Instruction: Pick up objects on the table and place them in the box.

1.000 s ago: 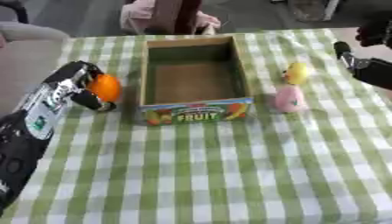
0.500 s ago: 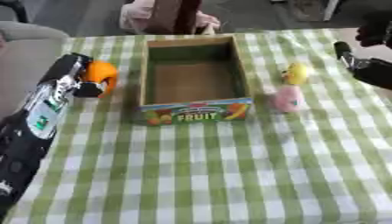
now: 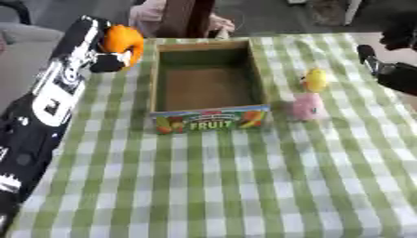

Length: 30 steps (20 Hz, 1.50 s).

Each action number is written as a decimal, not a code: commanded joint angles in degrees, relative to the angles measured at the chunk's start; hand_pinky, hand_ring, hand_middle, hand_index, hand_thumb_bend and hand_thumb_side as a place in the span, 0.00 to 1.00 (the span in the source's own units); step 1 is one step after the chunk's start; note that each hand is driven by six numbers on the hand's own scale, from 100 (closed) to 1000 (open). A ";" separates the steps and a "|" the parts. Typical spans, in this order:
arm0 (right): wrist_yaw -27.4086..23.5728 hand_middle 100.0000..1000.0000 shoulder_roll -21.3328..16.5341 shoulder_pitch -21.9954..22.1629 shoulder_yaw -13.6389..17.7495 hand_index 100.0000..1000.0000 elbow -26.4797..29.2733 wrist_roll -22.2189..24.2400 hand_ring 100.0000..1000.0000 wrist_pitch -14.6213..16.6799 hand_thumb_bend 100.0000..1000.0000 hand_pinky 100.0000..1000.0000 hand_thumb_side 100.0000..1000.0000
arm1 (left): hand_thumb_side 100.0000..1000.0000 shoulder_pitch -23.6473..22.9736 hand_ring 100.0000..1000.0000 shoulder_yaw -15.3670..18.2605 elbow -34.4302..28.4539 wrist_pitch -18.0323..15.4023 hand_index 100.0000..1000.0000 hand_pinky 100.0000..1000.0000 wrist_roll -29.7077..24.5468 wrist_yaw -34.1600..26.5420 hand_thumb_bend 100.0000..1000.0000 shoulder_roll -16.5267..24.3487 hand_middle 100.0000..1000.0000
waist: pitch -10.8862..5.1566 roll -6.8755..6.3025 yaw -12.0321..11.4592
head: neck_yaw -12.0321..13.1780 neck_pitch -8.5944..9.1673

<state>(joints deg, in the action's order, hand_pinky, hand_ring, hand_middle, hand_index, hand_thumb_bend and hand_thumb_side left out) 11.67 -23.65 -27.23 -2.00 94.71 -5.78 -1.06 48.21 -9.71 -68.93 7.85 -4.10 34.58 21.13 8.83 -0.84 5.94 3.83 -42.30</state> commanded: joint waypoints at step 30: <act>0.05 0.51 -1.24 -1.77 -0.06 0.71 -0.45 0.90 0.58 0.21 0.30 0.59 0.00 | 0.47 -2.32 0.67 -0.47 -5.62 -4.48 0.73 0.64 -0.53 -7.00 0.92 -3.16 0.71 | 0.03 -0.14 1.30 | 0.73 0.75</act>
<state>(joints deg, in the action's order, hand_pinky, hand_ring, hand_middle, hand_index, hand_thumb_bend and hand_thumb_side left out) 11.52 -23.10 -27.86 -2.52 93.99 -4.83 -0.83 45.08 -11.06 -71.75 2.88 -4.96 28.92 16.13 9.63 -1.08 7.31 4.78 -42.07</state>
